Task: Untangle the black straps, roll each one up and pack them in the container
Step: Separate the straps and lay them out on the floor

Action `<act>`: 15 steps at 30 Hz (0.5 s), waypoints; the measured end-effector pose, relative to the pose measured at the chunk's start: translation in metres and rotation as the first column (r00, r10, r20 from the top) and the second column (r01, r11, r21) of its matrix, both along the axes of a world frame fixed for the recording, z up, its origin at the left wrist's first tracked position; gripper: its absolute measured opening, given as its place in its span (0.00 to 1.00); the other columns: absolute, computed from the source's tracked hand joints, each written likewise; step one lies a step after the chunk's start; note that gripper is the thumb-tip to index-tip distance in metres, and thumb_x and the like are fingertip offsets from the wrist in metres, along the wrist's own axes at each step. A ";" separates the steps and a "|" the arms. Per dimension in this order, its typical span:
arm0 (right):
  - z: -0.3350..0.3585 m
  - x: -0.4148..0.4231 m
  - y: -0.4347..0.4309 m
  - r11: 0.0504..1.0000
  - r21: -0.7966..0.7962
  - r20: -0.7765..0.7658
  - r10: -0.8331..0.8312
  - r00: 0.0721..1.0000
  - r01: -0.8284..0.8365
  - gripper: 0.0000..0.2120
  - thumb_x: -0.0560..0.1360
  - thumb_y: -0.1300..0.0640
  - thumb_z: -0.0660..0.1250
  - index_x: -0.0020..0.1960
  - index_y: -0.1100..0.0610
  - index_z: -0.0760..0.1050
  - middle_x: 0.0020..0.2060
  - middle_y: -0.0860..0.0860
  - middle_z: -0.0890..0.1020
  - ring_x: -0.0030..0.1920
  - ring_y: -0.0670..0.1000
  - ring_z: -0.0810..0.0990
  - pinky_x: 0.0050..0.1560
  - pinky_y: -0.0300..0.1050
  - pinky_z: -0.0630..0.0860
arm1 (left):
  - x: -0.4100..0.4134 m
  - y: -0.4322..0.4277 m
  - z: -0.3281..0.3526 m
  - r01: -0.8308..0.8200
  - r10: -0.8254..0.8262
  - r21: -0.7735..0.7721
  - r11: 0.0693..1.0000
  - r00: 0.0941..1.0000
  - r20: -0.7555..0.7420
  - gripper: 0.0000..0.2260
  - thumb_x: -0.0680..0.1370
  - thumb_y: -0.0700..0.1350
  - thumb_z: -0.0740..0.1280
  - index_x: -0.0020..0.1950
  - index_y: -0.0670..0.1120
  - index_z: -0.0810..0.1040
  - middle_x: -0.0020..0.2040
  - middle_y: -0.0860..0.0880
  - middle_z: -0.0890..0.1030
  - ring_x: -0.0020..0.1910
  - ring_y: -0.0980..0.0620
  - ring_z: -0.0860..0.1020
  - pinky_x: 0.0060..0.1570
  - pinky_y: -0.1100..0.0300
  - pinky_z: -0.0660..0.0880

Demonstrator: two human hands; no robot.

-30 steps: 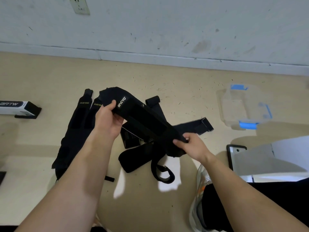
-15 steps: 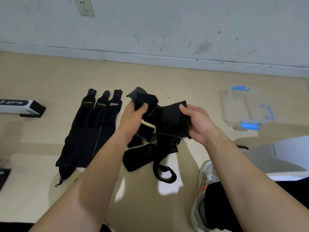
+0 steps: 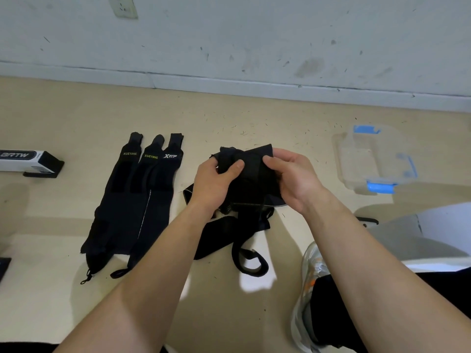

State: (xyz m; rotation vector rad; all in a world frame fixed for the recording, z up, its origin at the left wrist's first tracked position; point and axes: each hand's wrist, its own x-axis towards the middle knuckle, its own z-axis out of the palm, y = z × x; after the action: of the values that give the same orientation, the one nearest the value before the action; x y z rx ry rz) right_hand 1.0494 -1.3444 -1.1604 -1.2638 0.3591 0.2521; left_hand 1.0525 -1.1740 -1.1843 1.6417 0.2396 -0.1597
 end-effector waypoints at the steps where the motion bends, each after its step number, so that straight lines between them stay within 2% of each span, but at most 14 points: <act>1: 0.000 0.002 0.001 0.997 -0.066 -0.005 -0.049 0.999 0.049 0.10 0.79 0.65 0.69 0.59 0.62 0.82 0.49 0.60 0.87 0.50 0.59 0.87 0.53 0.54 0.84 | 0.002 0.001 -0.001 -0.009 0.009 -0.015 1.000 0.999 -0.037 0.05 0.79 0.50 0.73 0.54 0.54 0.81 0.52 0.51 0.86 0.53 0.51 0.84 0.59 0.47 0.81; 3: -0.001 0.005 0.001 0.961 -0.263 0.014 -0.083 0.996 0.084 0.09 0.77 0.57 0.73 0.56 0.55 0.82 0.46 0.53 0.87 0.47 0.52 0.87 0.51 0.49 0.83 | 0.004 0.003 -0.002 -0.062 0.054 -0.063 0.996 0.991 -0.119 0.08 0.79 0.51 0.73 0.55 0.50 0.82 0.53 0.49 0.86 0.55 0.49 0.84 0.59 0.45 0.81; 5: -0.001 0.006 0.000 0.918 -0.392 0.058 -0.041 0.997 0.060 0.09 0.76 0.51 0.73 0.54 0.52 0.81 0.45 0.48 0.86 0.46 0.45 0.85 0.51 0.44 0.81 | 0.006 0.006 -0.003 -0.149 0.115 -0.154 0.977 0.971 -0.208 0.14 0.79 0.51 0.73 0.60 0.45 0.81 0.56 0.46 0.86 0.57 0.46 0.84 0.60 0.44 0.81; 7: -0.001 0.004 -0.002 0.887 -0.460 0.074 0.073 0.995 -0.031 0.09 0.78 0.50 0.72 0.55 0.52 0.81 0.41 0.45 0.84 0.41 0.37 0.82 0.49 0.37 0.76 | 0.008 0.009 -0.004 -0.198 0.135 -0.228 0.953 0.955 -0.266 0.16 0.79 0.49 0.73 0.63 0.43 0.81 0.58 0.45 0.85 0.59 0.44 0.83 0.61 0.44 0.81; 8: -0.001 0.002 -0.002 0.865 -0.491 0.072 0.157 0.985 -0.102 0.08 0.78 0.51 0.71 0.56 0.52 0.81 0.41 0.45 0.85 0.40 0.37 0.83 0.49 0.36 0.75 | 0.008 0.011 -0.004 -0.203 0.134 -0.241 0.949 0.953 -0.273 0.15 0.80 0.49 0.72 0.64 0.43 0.80 0.58 0.45 0.85 0.59 0.44 0.83 0.61 0.45 0.81; 11: -0.006 -0.002 0.001 0.818 -0.543 0.112 0.294 0.949 -0.189 0.05 0.81 0.58 0.68 0.53 0.49 0.81 0.42 0.50 0.87 0.45 0.47 0.86 0.54 0.44 0.80 | 0.007 0.009 -0.004 -0.156 0.106 -0.209 0.965 0.968 -0.229 0.14 0.82 0.50 0.68 0.63 0.44 0.81 0.57 0.46 0.86 0.58 0.45 0.84 0.61 0.45 0.81; 15: -0.012 -0.002 0.005 0.835 -0.528 0.152 0.271 0.951 -0.154 0.11 0.81 0.63 0.63 0.55 0.51 0.81 0.45 0.56 0.87 0.48 0.58 0.86 0.57 0.60 0.81 | 0.005 0.006 -0.005 -0.172 0.139 -0.165 0.971 0.971 -0.193 0.09 0.85 0.51 0.63 0.57 0.49 0.81 0.56 0.47 0.85 0.58 0.46 0.83 0.58 0.46 0.82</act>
State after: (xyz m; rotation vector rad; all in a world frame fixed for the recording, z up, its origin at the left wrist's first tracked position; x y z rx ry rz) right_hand 1.0470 -1.3398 -1.1726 -1.8482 0.0863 0.2085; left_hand 1.0578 -1.1676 -1.1892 1.4223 0.4776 -0.2046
